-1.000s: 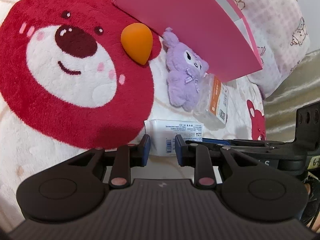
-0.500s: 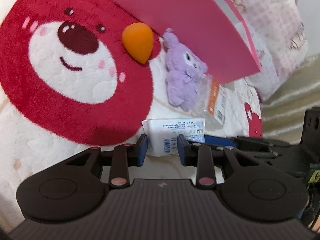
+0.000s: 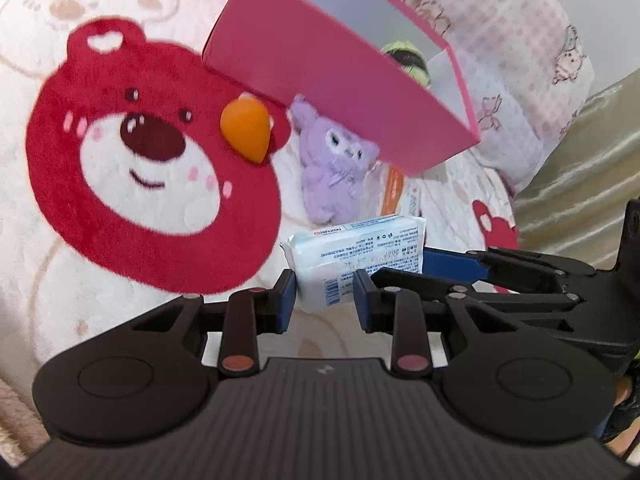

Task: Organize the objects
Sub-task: 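Lift the wet-wipe packet with the left tool and carry it over the box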

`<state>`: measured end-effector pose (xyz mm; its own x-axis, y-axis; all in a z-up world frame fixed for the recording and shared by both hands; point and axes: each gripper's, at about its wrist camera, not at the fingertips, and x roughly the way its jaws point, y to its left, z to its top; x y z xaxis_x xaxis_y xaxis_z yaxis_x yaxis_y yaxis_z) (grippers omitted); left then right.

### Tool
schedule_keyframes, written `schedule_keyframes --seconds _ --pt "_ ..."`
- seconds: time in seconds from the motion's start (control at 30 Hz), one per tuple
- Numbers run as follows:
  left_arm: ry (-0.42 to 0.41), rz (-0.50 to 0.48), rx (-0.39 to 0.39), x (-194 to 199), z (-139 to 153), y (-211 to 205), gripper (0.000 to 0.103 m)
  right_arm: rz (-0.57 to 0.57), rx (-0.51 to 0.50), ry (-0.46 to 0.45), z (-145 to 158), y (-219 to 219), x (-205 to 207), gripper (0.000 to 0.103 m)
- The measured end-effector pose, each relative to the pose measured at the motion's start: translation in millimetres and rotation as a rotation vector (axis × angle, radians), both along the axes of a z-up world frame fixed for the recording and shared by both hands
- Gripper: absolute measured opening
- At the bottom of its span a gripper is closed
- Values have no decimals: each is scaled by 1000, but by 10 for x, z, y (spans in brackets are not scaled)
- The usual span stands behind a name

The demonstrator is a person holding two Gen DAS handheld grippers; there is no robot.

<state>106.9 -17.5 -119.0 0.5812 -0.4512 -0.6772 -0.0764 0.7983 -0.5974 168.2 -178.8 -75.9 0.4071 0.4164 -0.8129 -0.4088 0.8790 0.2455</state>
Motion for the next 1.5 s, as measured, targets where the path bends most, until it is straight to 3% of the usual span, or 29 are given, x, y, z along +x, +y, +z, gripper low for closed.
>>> schedule_keyframes --seconds 0.27,0.4,0.57,0.7,0.83,1.13,1.4,1.5 --pt "-69 0 1 -93 404 67 28 -12 43 -49 316 -5 -103 49" --pt "-71 20 44 -150 566 19 28 -22 35 -81 491 45 -190 50" --pt "-108 28 38 -202 782 81 28 -63 82 -63 620 7 -225 51" --pt "-181 21 13 -211 972 213 28 -77 100 -68 739 27 -270 52" --pt "-215 4 -35 -158 1123 341 28 -104 197 -36 815 -41 -214 51" --pt "-273 -46 99 222 1455 311 28 -146 164 -115 1020 63 21 49" --pt "-258 -29 111 579 1532 409 28 -174 207 -157 1138 34 395 49" --pt "-245 -34 105 792 1540 405 28 -166 171 -178 1119 63 534 48"
